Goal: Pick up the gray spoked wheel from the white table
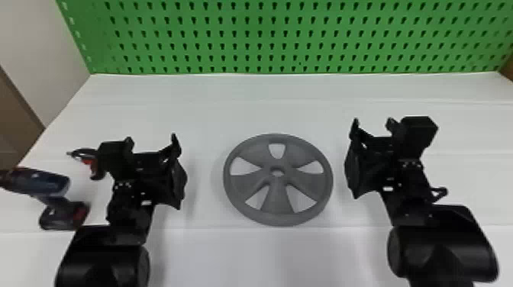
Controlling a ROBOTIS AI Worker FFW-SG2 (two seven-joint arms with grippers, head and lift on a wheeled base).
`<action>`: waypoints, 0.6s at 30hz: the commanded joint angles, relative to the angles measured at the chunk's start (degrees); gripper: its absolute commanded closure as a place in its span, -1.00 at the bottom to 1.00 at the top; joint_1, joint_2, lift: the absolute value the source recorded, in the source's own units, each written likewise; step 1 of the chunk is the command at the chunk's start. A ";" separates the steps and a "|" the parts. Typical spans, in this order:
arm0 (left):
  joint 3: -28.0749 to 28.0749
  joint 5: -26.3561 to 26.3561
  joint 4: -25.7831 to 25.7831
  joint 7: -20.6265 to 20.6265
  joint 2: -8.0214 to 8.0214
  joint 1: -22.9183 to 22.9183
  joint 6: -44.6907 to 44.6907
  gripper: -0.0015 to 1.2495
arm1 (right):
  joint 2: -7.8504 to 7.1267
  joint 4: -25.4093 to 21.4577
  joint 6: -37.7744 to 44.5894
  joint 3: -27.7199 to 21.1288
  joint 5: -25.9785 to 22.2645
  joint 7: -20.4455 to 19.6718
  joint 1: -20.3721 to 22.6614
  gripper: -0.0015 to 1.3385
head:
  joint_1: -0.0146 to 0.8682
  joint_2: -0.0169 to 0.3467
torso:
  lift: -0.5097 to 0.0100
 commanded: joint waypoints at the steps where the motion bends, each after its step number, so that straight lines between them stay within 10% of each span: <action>1: -0.23 -0.77 -0.07 0.00 0.03 -0.43 0.17 -0.77 | 0.05 -0.02 -0.62 -0.48 1.00 0.01 0.12 -0.29 | 0.78 -0.66 | 0.58; 18: -0.50 -2.18 -0.07 0.00 -0.06 -0.78 1.23 -0.72 | 0.05 0.78 -2.99 -1.80 1.26 -0.08 1.35 -0.29 | 0.78 -0.66 | 0.58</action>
